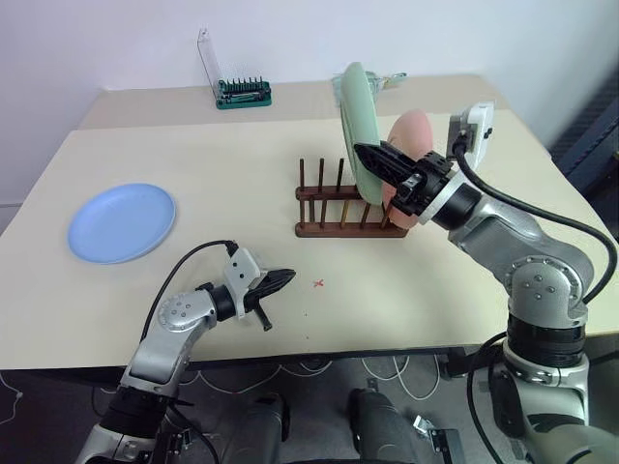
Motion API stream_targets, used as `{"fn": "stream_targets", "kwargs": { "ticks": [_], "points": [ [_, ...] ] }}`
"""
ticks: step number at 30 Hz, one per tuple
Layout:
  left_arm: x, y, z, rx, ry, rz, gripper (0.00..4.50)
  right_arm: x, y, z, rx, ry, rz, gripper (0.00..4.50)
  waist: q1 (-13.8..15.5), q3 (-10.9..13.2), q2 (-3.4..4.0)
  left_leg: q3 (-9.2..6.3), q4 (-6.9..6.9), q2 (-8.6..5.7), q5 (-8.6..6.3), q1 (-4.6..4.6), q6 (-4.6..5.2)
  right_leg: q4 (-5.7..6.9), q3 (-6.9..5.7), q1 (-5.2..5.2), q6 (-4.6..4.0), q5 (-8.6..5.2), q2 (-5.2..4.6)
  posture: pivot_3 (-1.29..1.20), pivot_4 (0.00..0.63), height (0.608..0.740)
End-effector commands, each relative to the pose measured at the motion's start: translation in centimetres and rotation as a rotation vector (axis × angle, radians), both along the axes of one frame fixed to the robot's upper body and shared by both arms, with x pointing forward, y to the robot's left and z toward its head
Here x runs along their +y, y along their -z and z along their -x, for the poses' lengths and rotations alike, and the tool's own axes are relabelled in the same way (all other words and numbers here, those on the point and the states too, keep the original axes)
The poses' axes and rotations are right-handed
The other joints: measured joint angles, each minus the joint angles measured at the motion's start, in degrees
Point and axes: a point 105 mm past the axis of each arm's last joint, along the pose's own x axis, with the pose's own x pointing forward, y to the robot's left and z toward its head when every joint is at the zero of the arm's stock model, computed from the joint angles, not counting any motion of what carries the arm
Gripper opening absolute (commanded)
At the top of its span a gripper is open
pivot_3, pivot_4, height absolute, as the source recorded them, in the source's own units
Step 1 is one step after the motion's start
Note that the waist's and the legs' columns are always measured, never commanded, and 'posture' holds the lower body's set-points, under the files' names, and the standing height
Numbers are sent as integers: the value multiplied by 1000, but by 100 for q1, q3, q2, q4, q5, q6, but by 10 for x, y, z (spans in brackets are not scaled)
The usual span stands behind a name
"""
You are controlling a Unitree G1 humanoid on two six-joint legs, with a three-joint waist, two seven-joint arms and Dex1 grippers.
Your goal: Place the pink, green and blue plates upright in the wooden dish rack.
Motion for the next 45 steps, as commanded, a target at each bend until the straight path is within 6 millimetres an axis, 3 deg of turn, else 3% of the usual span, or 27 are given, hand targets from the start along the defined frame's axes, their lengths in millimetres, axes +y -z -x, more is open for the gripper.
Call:
{"fn": "stream_targets", "kwargs": {
  "ticks": [1,15,27,30,35,38,41,45],
  "points": [
    [-2,-9,1,-45,12,0,0,-5,-12,2,16,-10,-102,30,2,0,0,0,1,0,0,0,0,0,0,1,0,0,0,0,150,740],
    [0,-10,0,-45,4,-1,0,-1,-35,1,24,-23,-234,30,-7,0,0,0,0,0,0,0,0,1,0,-1,0,0,0,0,150,740],
    [0,-11,0,-49,1,-2,0,-7,-10,-31,183,126,-220,30,-10,0,1,1,-1,-1,0,0,0,2,0,-3,0,0,0,0,150,740],
    [0,-11,0,-50,-1,-1,0,-5,-9,-32,181,117,-213,1050,-10,0,1,2,-1,0,0,0,0,2,0,-3,0,0,0,0,150,740],
    [1,-11,0,-49,-4,-1,0,-3,-15,-30,111,137,-146,3527,-15,0,1,2,0,0,0,0,0,3,0,-3,0,0,1,0,150,740],
    [3,-11,0,-48,-12,-4,0,0,-24,-26,24,144,-82,3527,-18,1,2,3,0,-1,0,-1,0,3,0,-5,0,0,1,0,150,740],
    [20,-10,-1,-39,-66,-17,0,-1,-41,-18,-147,175,63,3527,-21,1,2,4,-1,0,0,-1,0,3,0,-7,0,0,1,0,150,740],
    [41,-13,-2,-35,-128,-16,0,2,-45,-12,-296,191,228,3527,-21,1,2,5,-4,0,0,-2,0,2,0,-9,1,0,1,0,150,740]
  ]
}}
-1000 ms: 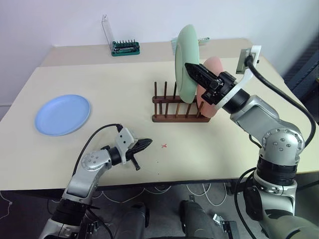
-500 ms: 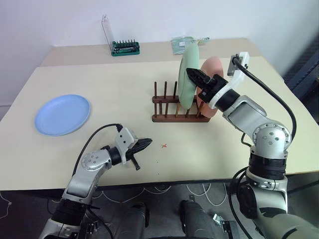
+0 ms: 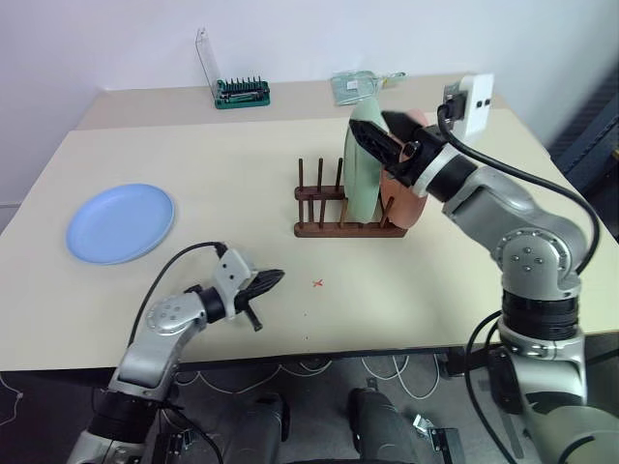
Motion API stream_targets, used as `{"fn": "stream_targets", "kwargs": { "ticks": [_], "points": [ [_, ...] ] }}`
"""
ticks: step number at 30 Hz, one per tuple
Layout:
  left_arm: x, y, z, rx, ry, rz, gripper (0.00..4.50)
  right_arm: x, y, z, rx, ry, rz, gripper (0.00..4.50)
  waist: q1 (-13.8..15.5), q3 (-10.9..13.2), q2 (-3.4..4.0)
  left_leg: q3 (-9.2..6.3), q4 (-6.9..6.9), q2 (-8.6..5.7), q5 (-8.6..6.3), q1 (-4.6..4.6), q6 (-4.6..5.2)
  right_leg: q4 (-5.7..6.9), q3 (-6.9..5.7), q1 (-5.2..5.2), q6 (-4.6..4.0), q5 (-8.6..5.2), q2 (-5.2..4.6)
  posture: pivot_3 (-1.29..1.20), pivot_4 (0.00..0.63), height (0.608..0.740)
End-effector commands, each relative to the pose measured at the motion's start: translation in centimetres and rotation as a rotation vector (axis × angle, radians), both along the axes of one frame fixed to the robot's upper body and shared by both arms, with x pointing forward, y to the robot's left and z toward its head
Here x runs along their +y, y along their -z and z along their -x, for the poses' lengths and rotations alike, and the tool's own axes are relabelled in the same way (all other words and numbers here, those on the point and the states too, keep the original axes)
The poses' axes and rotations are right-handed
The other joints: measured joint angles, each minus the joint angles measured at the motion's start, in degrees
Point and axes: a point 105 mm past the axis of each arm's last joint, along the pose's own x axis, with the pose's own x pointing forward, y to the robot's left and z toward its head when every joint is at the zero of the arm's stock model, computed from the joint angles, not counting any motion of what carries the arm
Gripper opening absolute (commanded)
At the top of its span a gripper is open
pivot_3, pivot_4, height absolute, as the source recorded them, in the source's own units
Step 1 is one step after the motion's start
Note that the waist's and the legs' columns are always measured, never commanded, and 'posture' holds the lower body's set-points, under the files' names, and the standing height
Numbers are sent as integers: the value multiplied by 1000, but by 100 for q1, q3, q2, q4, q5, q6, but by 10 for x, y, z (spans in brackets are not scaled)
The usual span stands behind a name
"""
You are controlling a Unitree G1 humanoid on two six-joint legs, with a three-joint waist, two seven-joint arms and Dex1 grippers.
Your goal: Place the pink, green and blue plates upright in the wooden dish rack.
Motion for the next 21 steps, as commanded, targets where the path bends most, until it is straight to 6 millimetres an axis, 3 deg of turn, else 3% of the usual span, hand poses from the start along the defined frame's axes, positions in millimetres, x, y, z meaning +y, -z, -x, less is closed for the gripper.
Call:
{"fn": "stream_targets", "kwargs": {
  "ticks": [1,3,7,9,12,17,19,21],
  "points": [
    [16,-16,-2,-45,-46,24,0,11,-19,15,-177,-27,116,3527,2,0,0,0,1,0,0,0,0,0,0,0,0,0,0,0,150,740],
    [28,-24,-2,-39,-88,70,0,14,-17,17,-207,-42,169,3527,-3,0,-1,0,2,0,0,0,0,-1,0,1,0,0,0,0,150,740],
    [47,-37,0,-73,-169,99,1776,23,-9,17,-199,-87,196,3590,1,0,-1,-1,1,2,0,0,0,0,0,0,0,0,0,0,150,740],
    [61,-55,-6,-131,-275,195,2825,26,-15,18,-225,-99,183,3590,13,0,-2,-2,2,2,0,-1,0,-1,0,0,0,0,-1,0,150,740],
    [110,-84,-20,-253,-596,309,4384,41,-21,30,-330,-172,254,3590,26,1,-4,-2,3,1,0,-2,-1,-2,0,0,0,0,-2,0,150,740],
    [204,-103,-12,-345,-1217,407,4448,63,-3,37,-391,-265,375,3590,-4,-3,-17,-4,4,1,0,0,-2,-1,-2,0,2,1,0,0,150,740],
    [221,-103,-6,-337,-1349,440,4448,65,0,36,-390,-276,376,3590,-2,-2,-20,-4,4,1,1,0,-3,-1,-2,0,2,2,0,0,150,740],
    [241,-89,1,-238,-1529,441,4448,69,4,37,-393,-289,385,3590,20,-2,-23,-5,4,-1,2,0,-5,0,-2,0,2,2,0,0,150,740]
  ]
}}
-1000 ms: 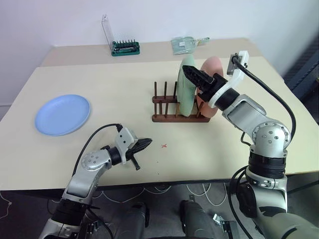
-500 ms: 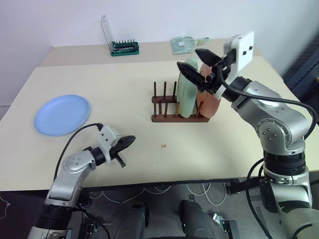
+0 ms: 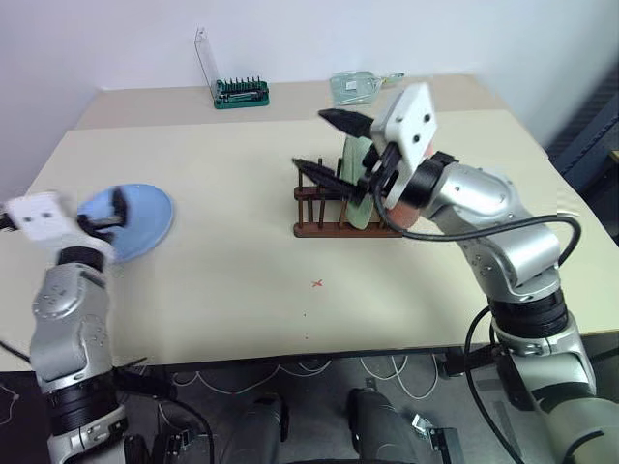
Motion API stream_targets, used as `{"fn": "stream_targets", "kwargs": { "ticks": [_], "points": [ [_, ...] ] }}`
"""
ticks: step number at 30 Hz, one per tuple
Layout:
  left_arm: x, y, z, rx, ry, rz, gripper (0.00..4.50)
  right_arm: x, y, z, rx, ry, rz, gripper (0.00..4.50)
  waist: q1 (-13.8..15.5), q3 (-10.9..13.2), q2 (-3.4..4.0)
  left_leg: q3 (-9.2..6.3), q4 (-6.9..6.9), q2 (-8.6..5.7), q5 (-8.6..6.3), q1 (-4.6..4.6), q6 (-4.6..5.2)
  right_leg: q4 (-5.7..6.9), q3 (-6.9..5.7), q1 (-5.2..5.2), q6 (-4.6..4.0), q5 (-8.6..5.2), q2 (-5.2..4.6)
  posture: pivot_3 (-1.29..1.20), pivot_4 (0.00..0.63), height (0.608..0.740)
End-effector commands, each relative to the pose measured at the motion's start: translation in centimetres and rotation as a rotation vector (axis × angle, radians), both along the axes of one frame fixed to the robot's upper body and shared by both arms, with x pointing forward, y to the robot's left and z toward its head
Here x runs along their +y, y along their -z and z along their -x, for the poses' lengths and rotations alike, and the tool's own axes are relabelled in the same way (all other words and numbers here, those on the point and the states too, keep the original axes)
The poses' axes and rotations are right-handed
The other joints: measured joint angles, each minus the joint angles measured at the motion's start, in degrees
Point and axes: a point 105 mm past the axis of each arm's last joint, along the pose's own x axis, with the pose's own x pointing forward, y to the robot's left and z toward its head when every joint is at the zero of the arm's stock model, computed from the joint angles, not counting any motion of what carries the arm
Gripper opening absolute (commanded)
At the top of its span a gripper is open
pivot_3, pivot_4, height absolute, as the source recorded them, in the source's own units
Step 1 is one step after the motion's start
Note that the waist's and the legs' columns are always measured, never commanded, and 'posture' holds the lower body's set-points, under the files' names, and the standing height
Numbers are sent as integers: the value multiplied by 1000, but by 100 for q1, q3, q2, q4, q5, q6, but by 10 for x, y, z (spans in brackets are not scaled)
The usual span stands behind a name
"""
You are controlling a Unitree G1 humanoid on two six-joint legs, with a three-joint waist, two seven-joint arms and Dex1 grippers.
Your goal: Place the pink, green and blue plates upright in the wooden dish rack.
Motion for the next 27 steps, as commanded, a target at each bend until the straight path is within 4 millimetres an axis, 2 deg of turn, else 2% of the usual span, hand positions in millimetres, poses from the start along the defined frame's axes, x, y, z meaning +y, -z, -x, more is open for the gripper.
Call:
{"fn": "stream_targets", "kwargs": {
  "ticks": [1,4,6,11,14,20,21,26,27],
  "points": [
    [33,17,17,120,-239,120,4448,6,-4,5,-49,-32,-2,3590,16,-2,-7,0,2,-1,0,0,-1,0,0,0,0,0,0,0,150,740],
    [29,29,15,208,-218,172,4448,11,-2,7,-53,-54,3,3590,21,-2,-18,-2,2,-3,1,-1,-3,0,0,2,2,1,0,0,150,740],
    [27,39,15,228,-225,292,4448,13,-1,7,-56,-59,5,3590,29,-4,-23,-6,2,-3,2,-1,-4,1,-2,2,1,1,1,0,150,740],
    [17,72,10,372,-179,444,4448,14,0,7,-58,-59,2,3590,3,-7,-36,-8,0,-3,5,-1,-11,3,-2,0,1,2,2,0,150,740],
    [18,84,7,354,-198,573,3582,12,3,6,-56,-41,4,3590,-3,-7,-36,-8,-3,-1,8,0,-17,5,-2,-2,-1,3,3,0,150,740],
    [16,80,-2,332,-185,586,512,12,12,0,-60,3,34,3590,11,-8,-35,-6,-3,-2,13,0,-25,4,-1,-2,-2,3,3,0,150,740],
    [14,74,-7,308,-169,569,45,14,15,-3,-84,26,69,3590,19,-9,-36,-6,-3,-2,13,0,-25,4,-1,-2,-2,3,3,0,150,740],
    [1,37,-26,159,-80,461,45,21,27,-9,-193,62,189,3590,12,-8,-44,-4,-4,-2,16,0,-32,3,-2,-1,-2,4,2,0,150,740],
    [-2,24,-30,110,-58,422,45,24,28,-9,-223,62,208,3590,12,-7,-45,-4,-4,-2,18,0,-35,3,-2,-2,-2,4,2,0,150,740]
  ]
}}
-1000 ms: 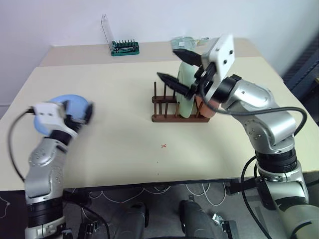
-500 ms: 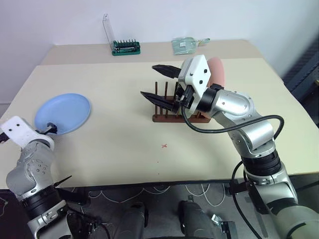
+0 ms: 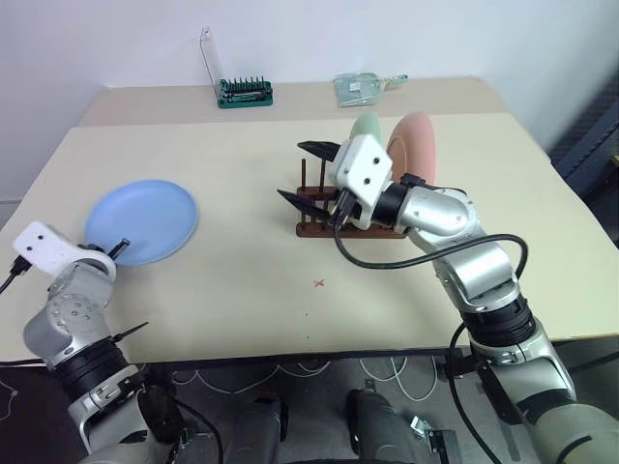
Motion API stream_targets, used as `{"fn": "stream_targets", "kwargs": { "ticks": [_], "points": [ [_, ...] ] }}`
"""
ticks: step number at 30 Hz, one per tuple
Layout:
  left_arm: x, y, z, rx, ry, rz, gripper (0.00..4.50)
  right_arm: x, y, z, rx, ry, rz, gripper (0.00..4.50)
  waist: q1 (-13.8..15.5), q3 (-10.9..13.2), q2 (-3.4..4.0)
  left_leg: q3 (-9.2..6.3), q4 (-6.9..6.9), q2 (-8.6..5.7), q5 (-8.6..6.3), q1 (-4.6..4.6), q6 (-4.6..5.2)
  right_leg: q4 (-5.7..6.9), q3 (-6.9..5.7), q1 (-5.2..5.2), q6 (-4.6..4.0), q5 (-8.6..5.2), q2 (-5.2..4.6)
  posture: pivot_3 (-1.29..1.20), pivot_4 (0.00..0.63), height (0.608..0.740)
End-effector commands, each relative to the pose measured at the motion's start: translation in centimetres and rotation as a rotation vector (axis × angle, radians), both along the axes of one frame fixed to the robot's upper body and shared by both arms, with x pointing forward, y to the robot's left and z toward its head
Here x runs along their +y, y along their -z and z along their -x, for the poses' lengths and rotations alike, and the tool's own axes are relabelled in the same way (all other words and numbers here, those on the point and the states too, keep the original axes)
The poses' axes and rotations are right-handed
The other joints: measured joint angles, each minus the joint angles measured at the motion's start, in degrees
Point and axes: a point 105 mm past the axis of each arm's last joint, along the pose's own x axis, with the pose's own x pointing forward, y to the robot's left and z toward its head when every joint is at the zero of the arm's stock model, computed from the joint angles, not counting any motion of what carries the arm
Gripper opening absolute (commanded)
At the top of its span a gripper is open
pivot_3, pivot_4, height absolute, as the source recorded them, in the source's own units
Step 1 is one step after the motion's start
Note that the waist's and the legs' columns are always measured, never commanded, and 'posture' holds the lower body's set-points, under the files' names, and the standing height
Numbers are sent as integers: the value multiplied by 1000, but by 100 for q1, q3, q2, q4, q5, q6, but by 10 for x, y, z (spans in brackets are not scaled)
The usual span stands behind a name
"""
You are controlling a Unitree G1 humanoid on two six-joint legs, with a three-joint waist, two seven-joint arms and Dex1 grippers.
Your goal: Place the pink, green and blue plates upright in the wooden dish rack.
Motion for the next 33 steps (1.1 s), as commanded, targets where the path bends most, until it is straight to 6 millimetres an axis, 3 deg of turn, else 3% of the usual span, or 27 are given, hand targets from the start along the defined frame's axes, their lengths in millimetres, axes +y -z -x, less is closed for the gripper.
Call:
{"fn": "stream_targets", "kwargs": {
  "ticks": [1,5,8,10,12,15,18,21,33],
  "points": [
    [-10,-55,-12,-201,49,-156,45,10,-9,6,-150,-23,57,3590,-1,2,-4,0,-1,0,1,-1,-2,0,0,-1,0,0,0,0,150,740],
    [-44,-112,-20,-354,167,-402,45,29,-3,7,-313,-58,181,3590,-7,6,-11,0,-3,1,6,-2,-11,0,0,-4,-2,2,1,0,150,740],
    [-62,-138,-22,-433,219,-472,45,38,6,4,-405,-78,272,3590,-12,6,-11,0,-7,1,19,-2,-34,-1,0,-5,-4,3,1,0,150,740],
    [-91,-168,-21,-519,309,-556,45,44,11,-1,-457,-76,313,3590,-17,6,-12,0,-7,1,19,-2,-34,-2,0,-5,-4,3,1,0,150,740],
    [-115,-186,-17,-581,382,-587,45,47,12,-7,-503,-55,336,3590,-19,6,-13,0,-7,1,20,-2,-35,-2,0,-5,-4,3,1,0,150,740],
    [-126,-192,-15,-598,414,-594,45,47,10,-12,-539,-35,342,3590,-28,7,-13,0,-8,1,21,-3,-37,-2,1,-5,-4,3,1,0,150,740],
    [-145,-196,-12,-595,478,-606,45,47,-4,-18,-597,17,304,3590,-50,7,-12,-1,-10,3,22,-1,-39,2,1,-8,-5,3,4,0,150,740],
    [-151,-192,-13,-570,501,-609,45,47,-14,-20,-671,56,297,3590,-44,8,-13,-2,-10,3,23,-1,-39,2,1,-8,-5,4,5,0,150,740],
    [-171,-206,-7,-616,602,-599,45,43,0,-32,-677,92,393,3590,-41,8,-14,-2,-10,2,24,-2,-40,1,1,-8,-6,4,5,0,150,740]
  ]
}}
